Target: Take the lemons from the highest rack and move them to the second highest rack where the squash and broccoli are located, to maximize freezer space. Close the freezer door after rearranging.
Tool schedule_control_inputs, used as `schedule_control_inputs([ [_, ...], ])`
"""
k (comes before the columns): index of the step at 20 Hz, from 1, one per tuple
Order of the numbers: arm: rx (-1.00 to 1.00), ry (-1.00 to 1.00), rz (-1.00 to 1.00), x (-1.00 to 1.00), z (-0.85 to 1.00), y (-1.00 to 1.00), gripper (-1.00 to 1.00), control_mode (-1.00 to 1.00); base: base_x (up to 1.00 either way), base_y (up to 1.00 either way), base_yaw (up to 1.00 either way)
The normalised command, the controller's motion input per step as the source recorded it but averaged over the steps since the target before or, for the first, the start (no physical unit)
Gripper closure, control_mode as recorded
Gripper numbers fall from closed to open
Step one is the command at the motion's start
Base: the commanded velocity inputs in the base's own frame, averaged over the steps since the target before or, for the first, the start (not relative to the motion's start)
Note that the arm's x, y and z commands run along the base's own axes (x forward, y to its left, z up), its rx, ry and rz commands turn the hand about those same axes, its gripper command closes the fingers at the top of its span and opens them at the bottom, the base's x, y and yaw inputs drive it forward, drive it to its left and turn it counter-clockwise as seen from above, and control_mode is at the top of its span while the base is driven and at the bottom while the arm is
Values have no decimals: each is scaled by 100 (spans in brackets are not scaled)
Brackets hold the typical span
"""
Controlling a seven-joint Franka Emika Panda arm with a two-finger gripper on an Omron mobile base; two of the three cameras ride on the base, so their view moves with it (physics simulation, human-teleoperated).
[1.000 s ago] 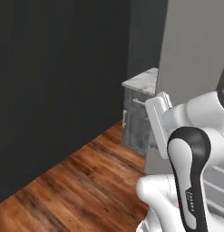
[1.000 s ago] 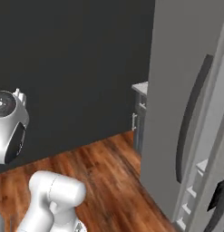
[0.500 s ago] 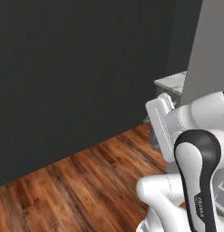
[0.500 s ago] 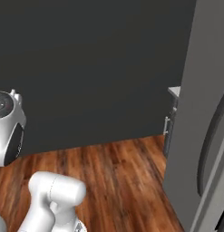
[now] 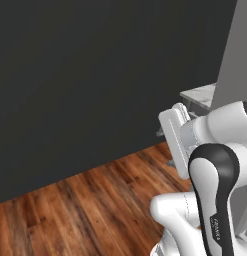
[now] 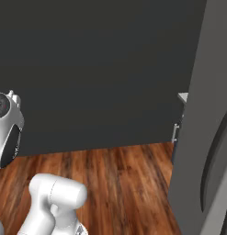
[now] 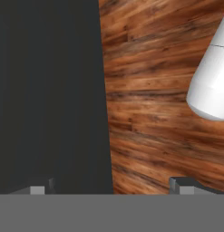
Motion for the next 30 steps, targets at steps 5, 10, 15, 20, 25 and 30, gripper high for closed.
schedule_control_inputs([
  [5, 0, 0, 0, 0, 0, 0, -100, 100, -1, -78, 28],
  [10, 0, 0, 0, 0, 0, 0, -100, 100, -95, -58, 17],
  [15, 0, 0, 0, 0, 0, 0, -100, 100, -100, -28, 1],
  [20, 0, 0, 0, 0, 0, 0, -100, 100, -100, -1, 0],
  [25, 0, 0, 0, 0, 0, 0, -100, 100, -54, -35, -10],
  [30, 0, 0, 0, 0, 0, 0, -100, 100, 1, -44, -21],
])
